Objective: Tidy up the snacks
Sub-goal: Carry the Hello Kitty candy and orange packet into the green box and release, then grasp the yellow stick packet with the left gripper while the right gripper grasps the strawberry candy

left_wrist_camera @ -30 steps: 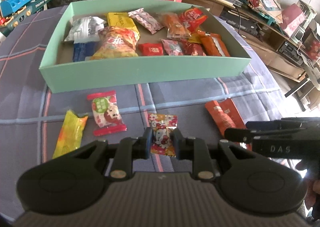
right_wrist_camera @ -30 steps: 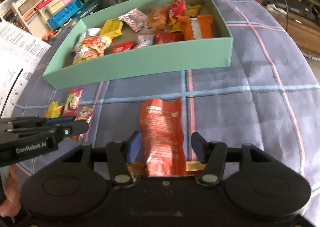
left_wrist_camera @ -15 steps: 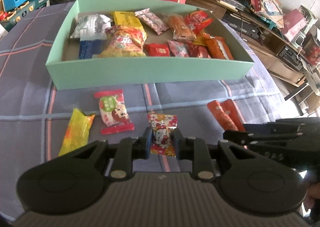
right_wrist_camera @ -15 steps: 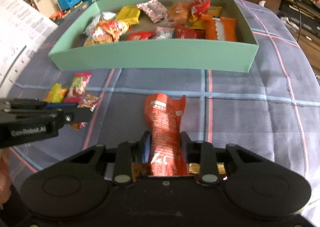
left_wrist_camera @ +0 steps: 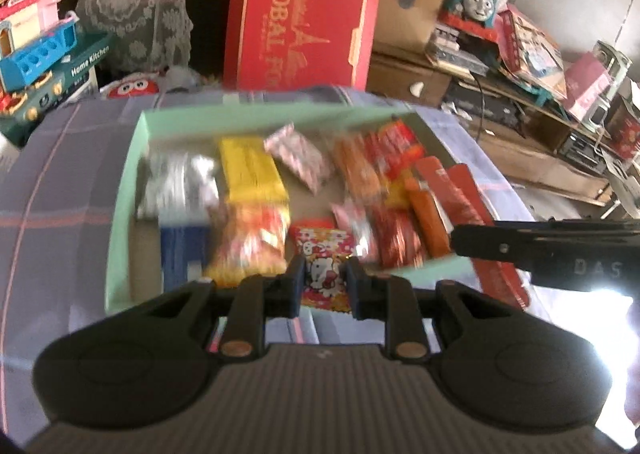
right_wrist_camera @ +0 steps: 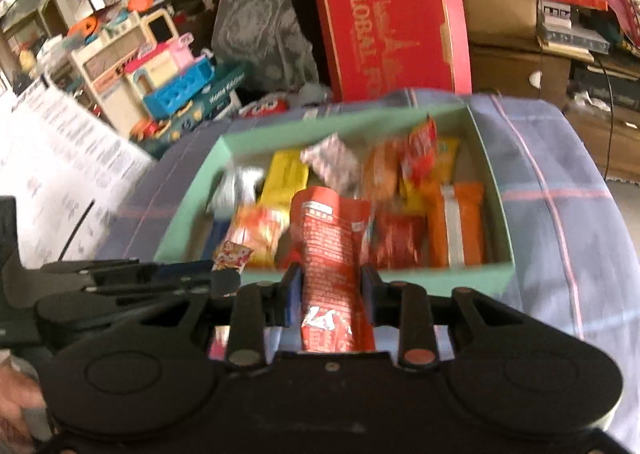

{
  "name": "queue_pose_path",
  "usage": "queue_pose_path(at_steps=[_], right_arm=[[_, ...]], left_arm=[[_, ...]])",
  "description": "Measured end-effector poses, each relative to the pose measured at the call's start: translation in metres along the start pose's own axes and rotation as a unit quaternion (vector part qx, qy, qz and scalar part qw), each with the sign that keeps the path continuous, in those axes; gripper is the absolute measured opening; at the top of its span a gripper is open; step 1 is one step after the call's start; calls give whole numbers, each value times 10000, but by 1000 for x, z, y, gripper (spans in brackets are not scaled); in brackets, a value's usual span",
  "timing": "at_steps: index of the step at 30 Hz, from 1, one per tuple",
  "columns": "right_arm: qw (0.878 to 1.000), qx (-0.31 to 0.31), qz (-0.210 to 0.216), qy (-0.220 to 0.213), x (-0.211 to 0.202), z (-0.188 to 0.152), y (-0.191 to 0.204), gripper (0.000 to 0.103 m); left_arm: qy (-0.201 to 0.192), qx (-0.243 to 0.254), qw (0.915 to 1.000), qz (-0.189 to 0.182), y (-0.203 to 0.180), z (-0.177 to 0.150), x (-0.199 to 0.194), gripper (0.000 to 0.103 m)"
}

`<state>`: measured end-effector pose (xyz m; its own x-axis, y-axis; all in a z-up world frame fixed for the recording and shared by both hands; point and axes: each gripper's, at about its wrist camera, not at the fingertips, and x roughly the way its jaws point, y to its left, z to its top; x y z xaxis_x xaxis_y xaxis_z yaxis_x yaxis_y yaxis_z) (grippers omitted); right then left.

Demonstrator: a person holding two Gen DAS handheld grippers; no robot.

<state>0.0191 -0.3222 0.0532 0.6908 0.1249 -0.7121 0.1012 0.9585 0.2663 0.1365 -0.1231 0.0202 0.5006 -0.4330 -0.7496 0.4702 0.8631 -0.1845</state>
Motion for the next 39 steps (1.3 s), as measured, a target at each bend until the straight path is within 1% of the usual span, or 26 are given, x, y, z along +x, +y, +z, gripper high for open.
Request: queue_pose_path(at_steps=[4, 8, 11, 15, 17, 18, 19, 20, 21, 22, 23, 26, 31, 39], right_arm=[[9996, 282, 86, -44, 29, 34, -5, 30], [9989, 434, 146, -9, 58, 55, -10, 30], [9985, 514, 173, 55, 82, 64, -10, 30], [9984, 514, 191, 153, 108, 74, -11, 31], [9984, 506, 206, 170, 116, 76, -10, 33], [9983, 505, 218, 168, 118, 76, -9, 36], [9983, 513, 206, 156, 121, 77, -9, 45], [9984, 522, 194, 132, 122, 78, -9, 62], [9983, 532, 197, 94, 123, 78, -9, 72], [9985, 530, 167, 15, 122, 78, -8, 89], [9985, 520, 147, -39, 121, 77, -8, 98], [9987, 483, 123, -72, 116, 74, -8, 103], [9990, 438, 78, -34, 108, 68, -6, 103], [9993, 360, 39, -25, 83, 57, 0, 103]], left_arm=[[26, 13, 9999, 132, 4, 33, 25, 22], [96, 11, 9998, 185, 9, 53, 50, 22], [176, 33, 9996, 216, 13, 59, 67, 22], [305, 9, 9992, 245, 18, 60, 87, 22], [355, 29, 9990, 283, 19, 58, 95, 22], [366, 46, 9987, 347, 19, 59, 99, 28], [367, 58, 9985, 406, 19, 58, 101, 50], [365, 53, 9982, 481, 19, 58, 102, 64], [291, 53, 9979, 580, 19, 56, 102, 86], [210, 81, 9975, 672, 19, 55, 101, 95], [146, 132, 9969, 758, 17, 54, 100, 96], [207, 162, 9966, 776, 15, 54, 100, 97], [203, 171, 9966, 786, 11, 52, 91, 102], [104, 215, 9971, 728, 0, 43, 61, 103]])
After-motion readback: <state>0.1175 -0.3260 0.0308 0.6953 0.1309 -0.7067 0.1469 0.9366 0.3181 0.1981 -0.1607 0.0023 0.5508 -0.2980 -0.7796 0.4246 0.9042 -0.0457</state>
